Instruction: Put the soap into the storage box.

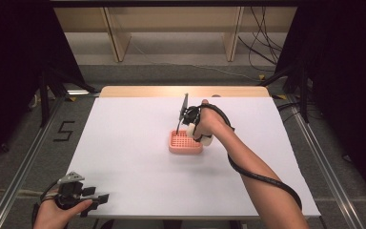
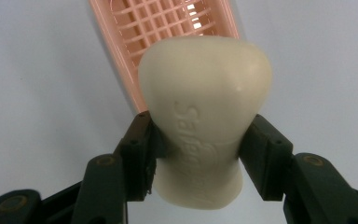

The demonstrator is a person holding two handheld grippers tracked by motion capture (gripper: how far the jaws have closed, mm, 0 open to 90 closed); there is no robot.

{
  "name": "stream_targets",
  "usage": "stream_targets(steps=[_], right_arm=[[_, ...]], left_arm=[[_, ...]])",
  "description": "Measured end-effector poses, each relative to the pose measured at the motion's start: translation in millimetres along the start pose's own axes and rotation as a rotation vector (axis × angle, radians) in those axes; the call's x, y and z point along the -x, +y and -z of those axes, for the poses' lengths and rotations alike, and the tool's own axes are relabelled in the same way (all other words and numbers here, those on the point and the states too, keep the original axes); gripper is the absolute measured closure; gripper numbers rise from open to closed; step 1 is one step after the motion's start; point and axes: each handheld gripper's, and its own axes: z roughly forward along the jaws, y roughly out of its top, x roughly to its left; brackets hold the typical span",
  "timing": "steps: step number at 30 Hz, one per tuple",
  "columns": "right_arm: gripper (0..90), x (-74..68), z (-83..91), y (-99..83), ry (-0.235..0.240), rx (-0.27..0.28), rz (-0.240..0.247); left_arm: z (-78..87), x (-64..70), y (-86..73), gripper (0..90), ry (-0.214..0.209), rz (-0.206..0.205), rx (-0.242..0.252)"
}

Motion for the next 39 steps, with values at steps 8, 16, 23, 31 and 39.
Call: stream_targets(steps=[8, 16, 23, 31, 39], right_arm=[[50.0, 0.8, -0.1, 2.8, 0.008, 0.023, 0.002], [50.0, 1.4, -2.1, 6.4, 0.009, 0.024, 0.007], [50.0, 0.1, -0.4, 10.4, -0.003, 0.001, 0.010], [50.0, 0.6, -0.9, 13.7, -0.008, 0.017, 0.025], [50.0, 1.4, -1.8, 16.3, -0.011, 0.016, 0.042]], left_arm=[[-0.3, 0.1, 0.1, 31.8, 0.000, 0.004, 0.000], [0.0, -0.3, -0.1, 31.9, -0.003, 0.000, -0.001], [0.2, -0.6, 0.1, 31.8, -0.006, 0.000, -0.004], [1.6, -1.3, 0.1, 31.9, -0.017, -0.011, -0.007], [0.7, -1.0, -0.1, 31.9, -0.004, 0.001, 0.002]])
